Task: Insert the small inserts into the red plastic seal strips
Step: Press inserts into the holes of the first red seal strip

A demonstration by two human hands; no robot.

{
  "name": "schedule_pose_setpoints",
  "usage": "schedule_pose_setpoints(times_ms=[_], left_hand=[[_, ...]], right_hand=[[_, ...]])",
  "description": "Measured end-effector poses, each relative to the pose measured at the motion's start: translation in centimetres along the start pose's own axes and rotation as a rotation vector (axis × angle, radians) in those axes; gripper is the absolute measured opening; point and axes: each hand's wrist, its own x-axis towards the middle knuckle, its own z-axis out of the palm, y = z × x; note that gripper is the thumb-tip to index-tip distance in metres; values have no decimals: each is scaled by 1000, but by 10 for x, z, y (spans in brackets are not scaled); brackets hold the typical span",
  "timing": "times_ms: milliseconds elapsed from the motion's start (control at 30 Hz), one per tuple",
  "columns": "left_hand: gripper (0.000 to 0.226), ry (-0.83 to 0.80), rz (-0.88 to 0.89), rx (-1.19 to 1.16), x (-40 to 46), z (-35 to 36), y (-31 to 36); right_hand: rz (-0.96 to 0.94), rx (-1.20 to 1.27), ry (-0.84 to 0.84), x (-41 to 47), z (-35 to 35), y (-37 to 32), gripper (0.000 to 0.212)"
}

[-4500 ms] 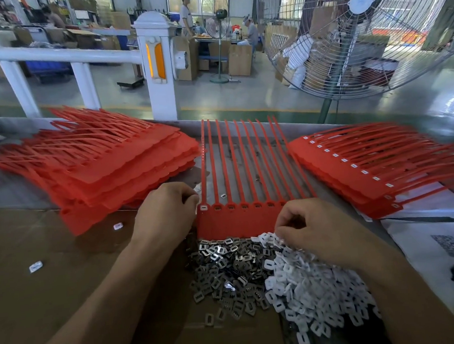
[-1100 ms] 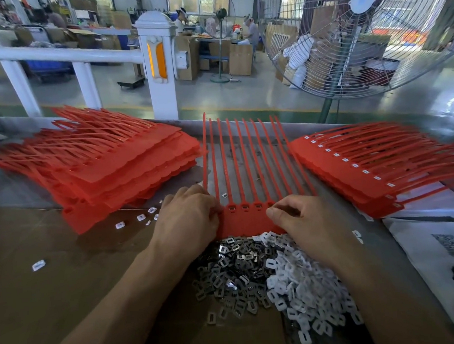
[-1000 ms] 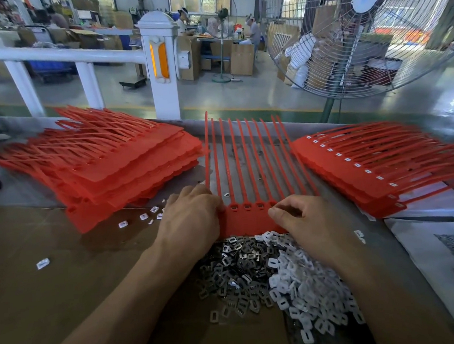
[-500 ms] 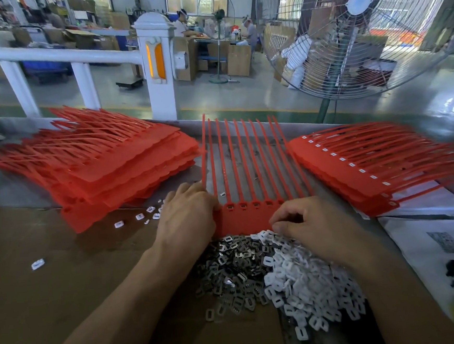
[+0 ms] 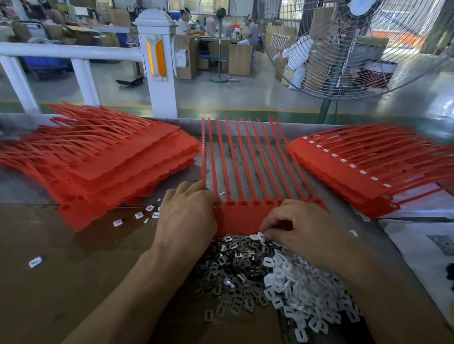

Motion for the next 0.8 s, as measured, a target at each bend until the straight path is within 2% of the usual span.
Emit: schedule_pose_setpoints(times_ms=[200,333,467,667,800], left_hand=[[29,3,119,-159,-4,-2,14],[19,-19,223,-287,-6,-3,24],[14,1,301,-397,-7,-4,28],[6,66,340,-343,-4,-1,22],[11,99,309,-380,-3,1,22]], right_hand=[[-43,-65,72,1,5,-5,6],[8,144,137,2,8,-8,11],[43,356,115,1,7,-9,16],[46,413,127,0,7,-13,15],[17,436,154,-1,6,-15,12]])
